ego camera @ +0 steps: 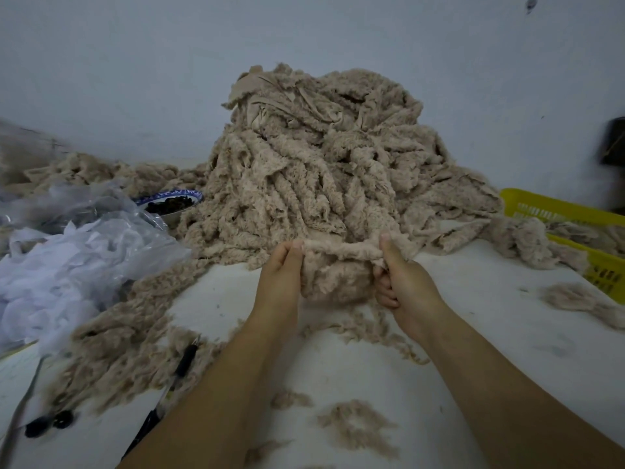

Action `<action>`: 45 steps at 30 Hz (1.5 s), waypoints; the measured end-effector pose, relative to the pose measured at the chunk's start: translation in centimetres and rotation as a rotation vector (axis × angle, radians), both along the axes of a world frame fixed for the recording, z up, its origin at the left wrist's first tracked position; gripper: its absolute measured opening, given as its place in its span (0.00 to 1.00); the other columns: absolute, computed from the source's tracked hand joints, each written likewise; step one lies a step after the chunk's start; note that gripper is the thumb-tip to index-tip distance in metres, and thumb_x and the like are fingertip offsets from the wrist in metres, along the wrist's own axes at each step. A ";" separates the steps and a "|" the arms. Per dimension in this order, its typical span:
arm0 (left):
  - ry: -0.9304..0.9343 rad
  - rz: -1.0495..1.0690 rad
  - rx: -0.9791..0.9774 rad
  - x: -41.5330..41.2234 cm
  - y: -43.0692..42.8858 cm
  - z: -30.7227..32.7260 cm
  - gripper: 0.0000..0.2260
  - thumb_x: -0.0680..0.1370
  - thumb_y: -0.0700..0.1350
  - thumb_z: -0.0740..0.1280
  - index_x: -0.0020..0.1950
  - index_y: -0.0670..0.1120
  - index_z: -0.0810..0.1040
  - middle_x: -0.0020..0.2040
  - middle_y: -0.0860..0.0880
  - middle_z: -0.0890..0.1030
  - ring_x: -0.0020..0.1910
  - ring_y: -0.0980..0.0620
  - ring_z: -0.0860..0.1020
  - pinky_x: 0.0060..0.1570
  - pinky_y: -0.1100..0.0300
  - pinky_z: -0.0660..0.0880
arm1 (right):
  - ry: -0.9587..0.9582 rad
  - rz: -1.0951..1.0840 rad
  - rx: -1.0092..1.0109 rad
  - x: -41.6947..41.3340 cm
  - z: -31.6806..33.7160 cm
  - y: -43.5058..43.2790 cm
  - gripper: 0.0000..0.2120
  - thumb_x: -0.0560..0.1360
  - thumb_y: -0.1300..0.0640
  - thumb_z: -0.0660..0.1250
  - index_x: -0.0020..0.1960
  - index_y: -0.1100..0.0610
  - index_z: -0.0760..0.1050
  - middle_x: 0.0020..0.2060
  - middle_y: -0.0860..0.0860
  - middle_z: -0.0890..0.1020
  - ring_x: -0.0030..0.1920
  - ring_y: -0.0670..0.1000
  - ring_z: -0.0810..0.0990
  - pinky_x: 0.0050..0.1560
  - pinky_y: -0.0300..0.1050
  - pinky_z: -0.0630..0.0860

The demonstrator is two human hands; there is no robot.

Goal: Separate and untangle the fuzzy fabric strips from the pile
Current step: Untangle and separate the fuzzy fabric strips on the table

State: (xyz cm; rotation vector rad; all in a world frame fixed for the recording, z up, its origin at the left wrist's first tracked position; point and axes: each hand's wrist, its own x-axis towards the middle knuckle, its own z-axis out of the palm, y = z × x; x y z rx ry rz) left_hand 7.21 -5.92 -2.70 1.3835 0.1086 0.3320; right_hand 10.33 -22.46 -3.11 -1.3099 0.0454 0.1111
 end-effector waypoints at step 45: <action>0.147 -0.121 -0.062 0.6 0.5 -1.1 0.08 0.79 0.46 0.70 0.49 0.42 0.81 0.45 0.43 0.84 0.44 0.45 0.82 0.49 0.48 0.81 | -0.310 0.114 -0.308 -1.0 -0.7 2.1 0.09 0.80 0.47 0.65 0.45 0.37 0.83 0.55 0.44 0.84 0.57 0.45 0.81 0.61 0.46 0.76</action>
